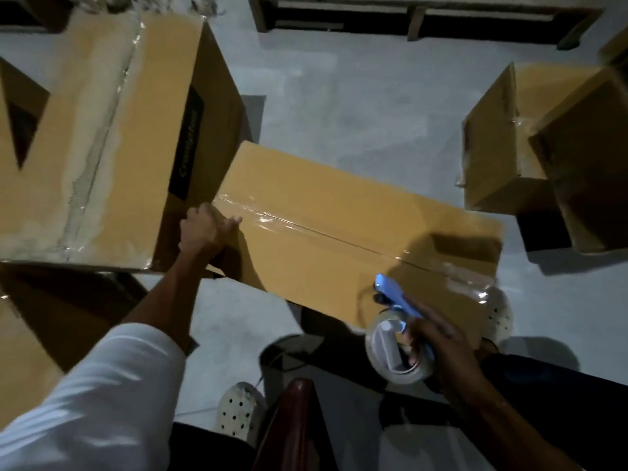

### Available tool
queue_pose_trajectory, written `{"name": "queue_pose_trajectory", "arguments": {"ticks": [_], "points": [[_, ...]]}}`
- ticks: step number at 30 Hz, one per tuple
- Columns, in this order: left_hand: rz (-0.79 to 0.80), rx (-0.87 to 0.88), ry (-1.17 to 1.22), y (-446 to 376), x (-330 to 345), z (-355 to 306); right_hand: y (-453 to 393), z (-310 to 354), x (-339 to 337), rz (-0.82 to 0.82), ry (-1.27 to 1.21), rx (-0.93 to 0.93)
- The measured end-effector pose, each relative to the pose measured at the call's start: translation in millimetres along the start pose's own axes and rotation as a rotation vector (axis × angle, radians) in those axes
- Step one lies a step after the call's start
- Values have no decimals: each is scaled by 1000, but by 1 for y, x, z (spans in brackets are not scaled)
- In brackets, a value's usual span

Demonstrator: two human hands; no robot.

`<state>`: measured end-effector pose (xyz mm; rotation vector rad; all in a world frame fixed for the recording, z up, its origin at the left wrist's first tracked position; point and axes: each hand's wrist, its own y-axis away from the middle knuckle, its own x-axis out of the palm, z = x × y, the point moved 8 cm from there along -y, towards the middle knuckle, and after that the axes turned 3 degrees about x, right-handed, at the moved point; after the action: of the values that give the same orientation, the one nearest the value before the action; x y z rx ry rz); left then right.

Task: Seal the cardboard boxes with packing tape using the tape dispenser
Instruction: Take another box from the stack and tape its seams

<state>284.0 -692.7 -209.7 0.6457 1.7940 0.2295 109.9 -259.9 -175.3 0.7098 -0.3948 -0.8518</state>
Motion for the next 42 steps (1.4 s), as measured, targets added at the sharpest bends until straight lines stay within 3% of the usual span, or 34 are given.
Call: {"name": "queue_pose_trajectory", "arguments": {"ticks": [6, 12, 17, 21, 22, 23, 27, 30, 42], "points": [[-16, -211, 285, 75, 42, 67, -44, 56, 43, 139, 34, -122], [101, -508, 567, 140, 81, 70, -83, 100, 59, 139, 23, -199], [396, -454, 702, 178, 146, 18, -78, 106, 42, 140, 29, -185], [1063, -329, 589, 252, 180, -71, -60, 109, 31, 233, 133, -116], [1149, -275, 593, 259, 178, -83, -53, 113, 30, 265, 156, -128], [1159, -238, 615, 259, 172, -93, -45, 117, 30, 304, 176, -142], [905, -272, 990, 229, 126, -119, -6, 138, 38, 424, 372, -229], [884, -294, 1262, 221, 94, -141, 19, 153, 48, 475, 503, -304], [712, -173, 1246, 236, 46, -131, 62, 156, 56, 526, 779, -544]]}}
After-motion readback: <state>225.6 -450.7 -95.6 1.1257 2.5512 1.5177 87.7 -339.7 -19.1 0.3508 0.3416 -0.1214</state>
